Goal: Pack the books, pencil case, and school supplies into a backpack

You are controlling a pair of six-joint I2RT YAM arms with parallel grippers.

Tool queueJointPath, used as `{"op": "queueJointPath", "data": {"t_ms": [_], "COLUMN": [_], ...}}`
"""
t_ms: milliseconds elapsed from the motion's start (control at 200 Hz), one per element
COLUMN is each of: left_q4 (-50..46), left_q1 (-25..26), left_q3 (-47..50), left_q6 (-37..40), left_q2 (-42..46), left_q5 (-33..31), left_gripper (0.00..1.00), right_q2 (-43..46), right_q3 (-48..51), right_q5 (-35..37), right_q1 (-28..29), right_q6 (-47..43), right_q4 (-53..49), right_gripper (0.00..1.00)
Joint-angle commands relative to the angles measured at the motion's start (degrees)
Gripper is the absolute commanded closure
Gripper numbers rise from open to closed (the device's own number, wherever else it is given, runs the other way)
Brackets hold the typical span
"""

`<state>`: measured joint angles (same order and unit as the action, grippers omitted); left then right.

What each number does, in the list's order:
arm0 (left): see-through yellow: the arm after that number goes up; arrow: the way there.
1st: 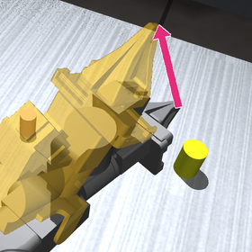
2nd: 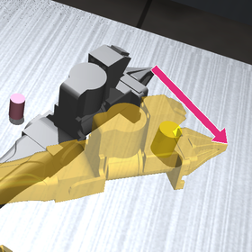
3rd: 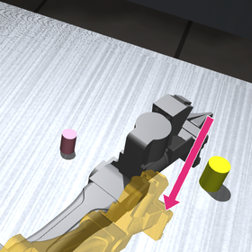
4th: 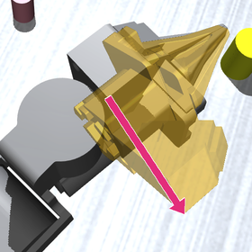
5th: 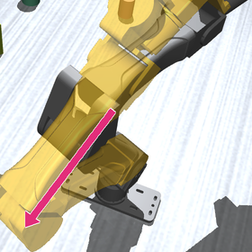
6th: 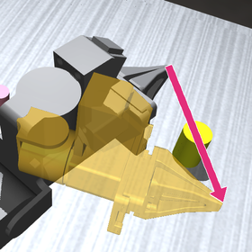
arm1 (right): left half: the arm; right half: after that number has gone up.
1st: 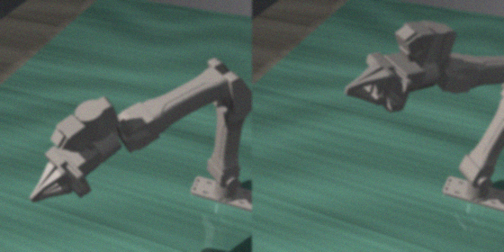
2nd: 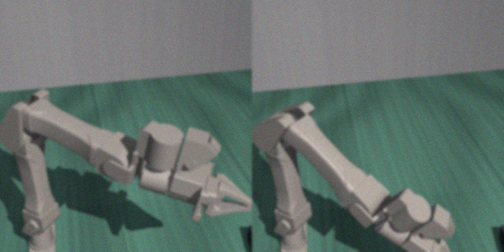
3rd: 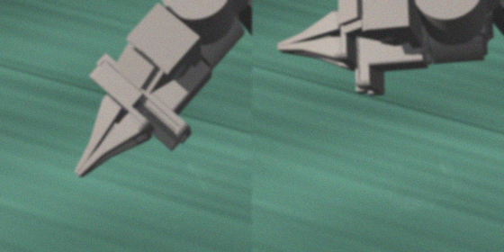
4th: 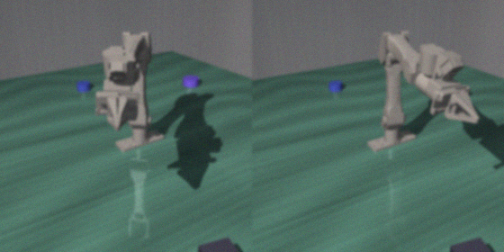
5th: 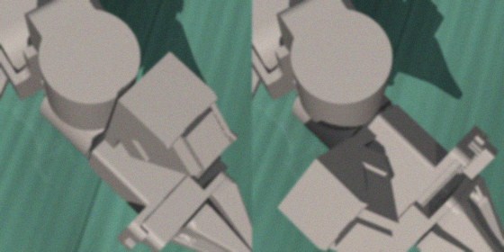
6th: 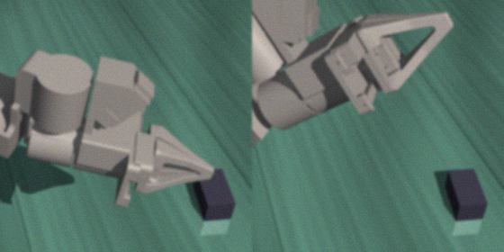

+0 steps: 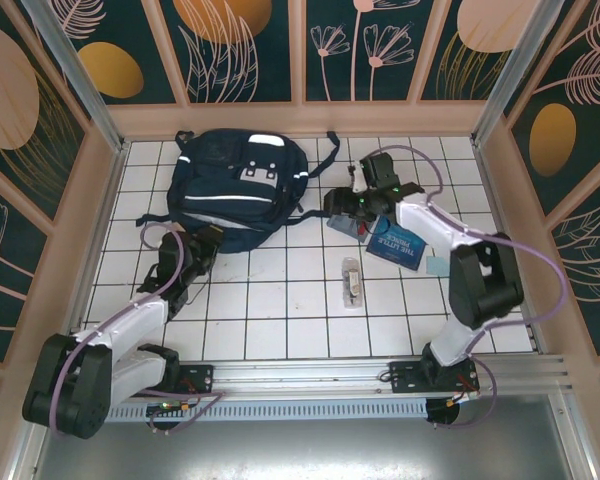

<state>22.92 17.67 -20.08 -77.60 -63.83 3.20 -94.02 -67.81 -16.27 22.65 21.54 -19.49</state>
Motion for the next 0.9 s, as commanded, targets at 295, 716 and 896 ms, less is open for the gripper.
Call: {"op": "queueJointPath", "data": {"t_ms": [295,716,896], "left_q4": [-20.9,-19.7,-16.9], "left_q1": [13.4,18.4,22.2], "left_q3": [-15.0,-35.3,-46.3], "left_q6": [20.7,38.5,36.5], "left_q2": [-6.6,-19.4,-28.8], "left_q5": [4.4,21.4,22.7], "left_gripper": [0.01,0.07,0.07], "right_q2": [10.6,3.5,-1.1], "right_q3": [16.9,18.0,16.4], "right_q5": [29.6,19.9,14.9], "right_q1": [-14.8,-24.3,-27.7], "right_q6": [7.1,1.8,1.5], "right_q4": [-4.8,7.9,10.9], "right_gripper": [0.13,0.19,0.25]}}
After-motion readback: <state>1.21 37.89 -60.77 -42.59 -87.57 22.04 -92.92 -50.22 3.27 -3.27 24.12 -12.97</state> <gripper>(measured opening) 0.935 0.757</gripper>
